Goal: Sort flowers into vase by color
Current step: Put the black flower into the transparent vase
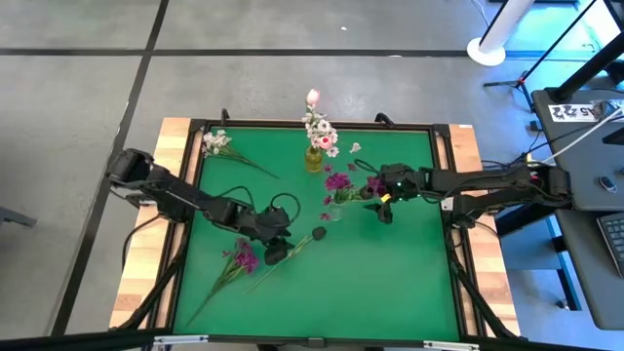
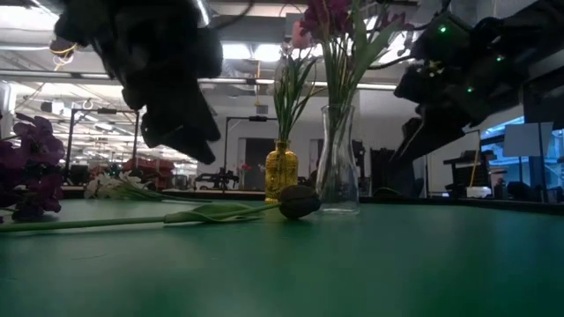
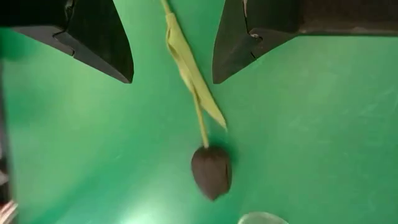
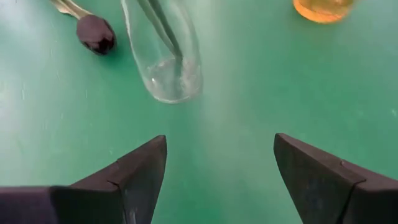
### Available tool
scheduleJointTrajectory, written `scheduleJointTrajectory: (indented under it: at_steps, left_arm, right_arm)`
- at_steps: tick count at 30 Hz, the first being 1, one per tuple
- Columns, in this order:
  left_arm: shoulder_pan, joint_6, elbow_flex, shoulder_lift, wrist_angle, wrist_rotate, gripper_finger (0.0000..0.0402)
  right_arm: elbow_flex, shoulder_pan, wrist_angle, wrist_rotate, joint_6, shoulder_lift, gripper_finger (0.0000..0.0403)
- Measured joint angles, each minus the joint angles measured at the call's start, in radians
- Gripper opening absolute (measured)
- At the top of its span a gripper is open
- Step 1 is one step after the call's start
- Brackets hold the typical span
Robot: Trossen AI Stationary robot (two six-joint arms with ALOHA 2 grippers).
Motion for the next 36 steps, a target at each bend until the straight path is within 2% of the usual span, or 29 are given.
scheduleJointTrajectory:
  at_steps: [5,7,10,13,19,23,36]
  left_arm:
    - [0.0,-0.012,0.141,0.105,-0.273,0.0,0.0213]
    - [0.0,-0.032,0.177,0.141,-0.33,0.011,0.0213]
    - [-0.003,-0.058,0.215,0.184,-0.344,0.067,0.0213]
    - [-0.022,-0.061,0.27,0.216,-0.343,0.105,0.0213]
    - [-0.058,-0.103,0.364,0.286,-0.445,0.1,0.0213]
    - [-0.06,-0.158,0.377,0.334,-0.539,0.077,0.0213]
    - [-0.051,-0.212,0.38,0.343,-0.561,0.057,0.0213]
  right_arm:
    - [0.0,0.0,-0.127,0.012,0.065,-0.084,0.0296]
    - [0.0,0.0,-0.178,0.048,0.101,-0.112,0.0296]
    - [0.0,0.0,-0.261,0.142,0.134,-0.15,0.0296]
    - [0.0,-0.001,-0.324,0.182,0.139,-0.18,0.0296]
    - [0.0,0.0,-0.359,0.176,0.185,-0.227,0.0296]
    - [0.0,0.0,-0.361,0.176,0.19,-0.248,0.0296]
    - [0.0,0.0,-0.353,0.184,0.238,-0.272,0.0296]
